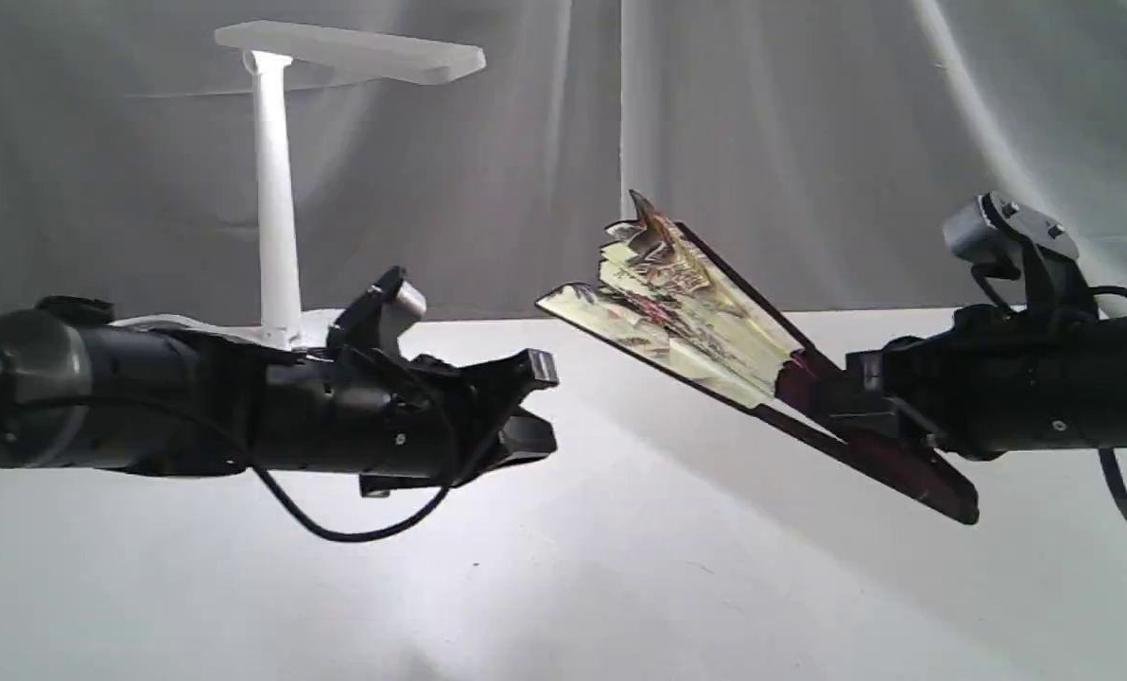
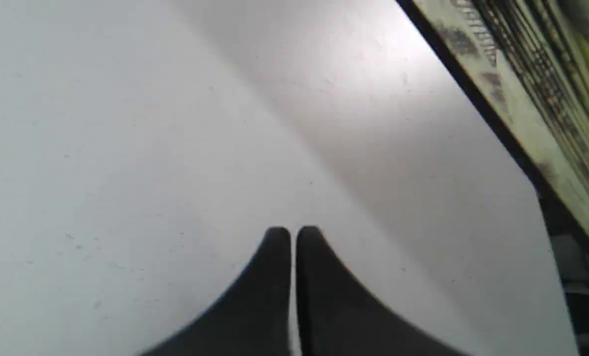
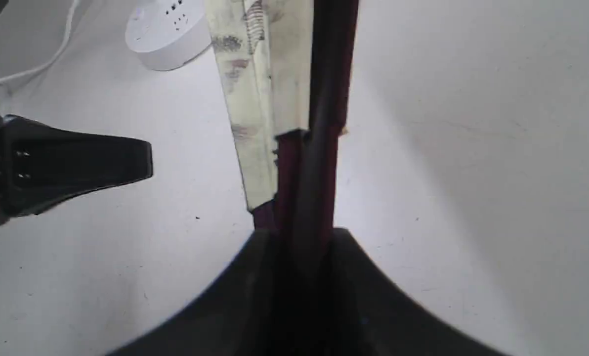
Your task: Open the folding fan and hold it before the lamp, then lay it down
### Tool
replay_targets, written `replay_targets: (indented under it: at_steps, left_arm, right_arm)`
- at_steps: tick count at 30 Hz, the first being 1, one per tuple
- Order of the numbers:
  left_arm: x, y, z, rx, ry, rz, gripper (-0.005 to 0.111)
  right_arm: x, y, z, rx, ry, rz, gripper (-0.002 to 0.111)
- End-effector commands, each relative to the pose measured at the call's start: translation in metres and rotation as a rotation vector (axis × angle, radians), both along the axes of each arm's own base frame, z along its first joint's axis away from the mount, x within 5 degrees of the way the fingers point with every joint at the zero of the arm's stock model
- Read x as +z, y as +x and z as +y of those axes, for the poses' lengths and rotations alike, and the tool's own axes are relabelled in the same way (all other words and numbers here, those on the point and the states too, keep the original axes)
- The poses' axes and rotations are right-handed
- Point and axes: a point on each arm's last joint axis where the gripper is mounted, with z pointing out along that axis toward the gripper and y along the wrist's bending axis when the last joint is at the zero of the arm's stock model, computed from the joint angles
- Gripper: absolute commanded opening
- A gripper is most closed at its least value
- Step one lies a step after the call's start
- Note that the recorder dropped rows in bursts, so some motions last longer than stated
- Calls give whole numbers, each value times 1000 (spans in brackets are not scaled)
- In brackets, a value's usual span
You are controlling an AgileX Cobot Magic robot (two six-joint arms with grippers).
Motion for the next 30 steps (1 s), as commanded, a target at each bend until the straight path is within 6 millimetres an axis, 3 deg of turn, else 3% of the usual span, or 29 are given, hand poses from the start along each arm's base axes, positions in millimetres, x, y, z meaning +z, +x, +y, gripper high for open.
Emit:
replay_targets:
  at_steps: [1, 5, 8, 11, 14, 17, 23, 27, 30]
  left_arm:
    - [-3, 9, -11, 48, -80, 66, 5]
    - [-5, 18, -14, 30, -154, 103, 20]
    - [1, 12, -20, -163, -122, -54, 29]
    - [-3, 5, -18, -305, 20, -108, 23]
    - [-16, 1, -3, -325, 270, -22, -1]
    - [-21, -3, 19, -266, 517, 103, 0]
    - [-2, -13, 48, -65, 946, 150, 0]
    - [-12, -35, 41, -42, 1024, -8, 0]
    - [-31, -49, 36, -68, 888, -227, 0]
  right_arm:
    - [5, -1, 1, 5, 10, -21, 0]
    - [2, -3, 1, 9, 3, -25, 0]
    - [2, -3, 1, 8, 4, -25, 0]
    - [3, -2, 1, 2, 5, -26, 0]
    - [3, -1, 0, -5, 3, -36, 0]
    - [3, -1, 0, -7, 7, -37, 0]
    - [4, -1, 0, -12, 12, -41, 0]
    - [4, 0, 0, -21, 6, -43, 0]
    - [4, 0, -1, -30, 5, -43, 0]
